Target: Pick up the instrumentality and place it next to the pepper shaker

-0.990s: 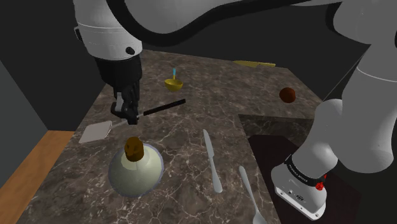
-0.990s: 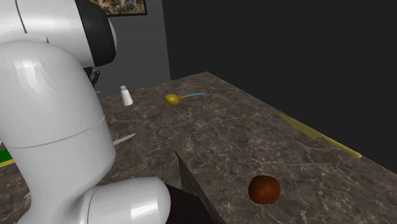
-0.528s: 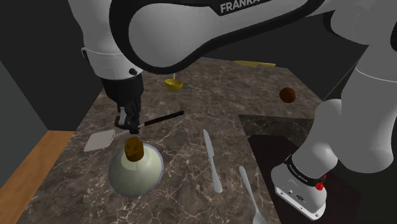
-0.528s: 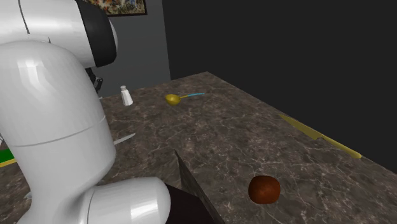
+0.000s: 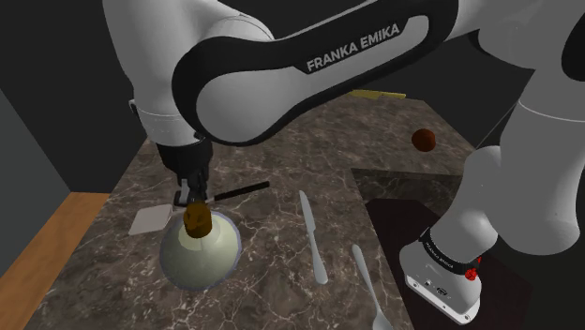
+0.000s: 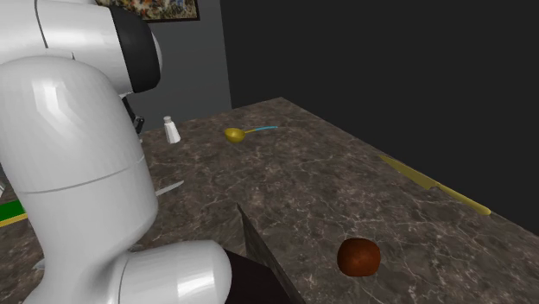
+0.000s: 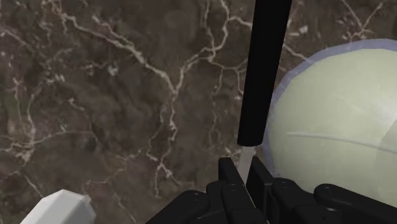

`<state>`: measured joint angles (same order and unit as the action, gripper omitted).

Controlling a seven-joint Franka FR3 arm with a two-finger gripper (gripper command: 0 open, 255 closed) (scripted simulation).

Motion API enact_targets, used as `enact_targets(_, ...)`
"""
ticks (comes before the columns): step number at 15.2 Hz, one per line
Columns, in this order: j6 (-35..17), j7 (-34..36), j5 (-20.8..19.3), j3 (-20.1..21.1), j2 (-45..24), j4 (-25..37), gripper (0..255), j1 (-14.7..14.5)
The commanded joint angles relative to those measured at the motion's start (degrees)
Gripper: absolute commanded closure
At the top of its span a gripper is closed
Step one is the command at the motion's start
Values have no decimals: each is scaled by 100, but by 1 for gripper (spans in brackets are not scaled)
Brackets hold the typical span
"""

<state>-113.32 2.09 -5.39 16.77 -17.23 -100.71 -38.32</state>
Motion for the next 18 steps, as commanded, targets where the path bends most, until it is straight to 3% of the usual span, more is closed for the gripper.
enact_targets(1,-130,18,-18,-4,-46,-83,255,-7)
enact_targets(8,-585,70,-99,-39,-264,-330,255,-29)
enact_targets(15,-586,65,-90,-60,-262,-330,255,-48)
enact_targets(16,-604,29,-53,-56,-126,-477,0,-14)
enact_targets(18,-485,-3,-41,-59,-115,-369,0,-1)
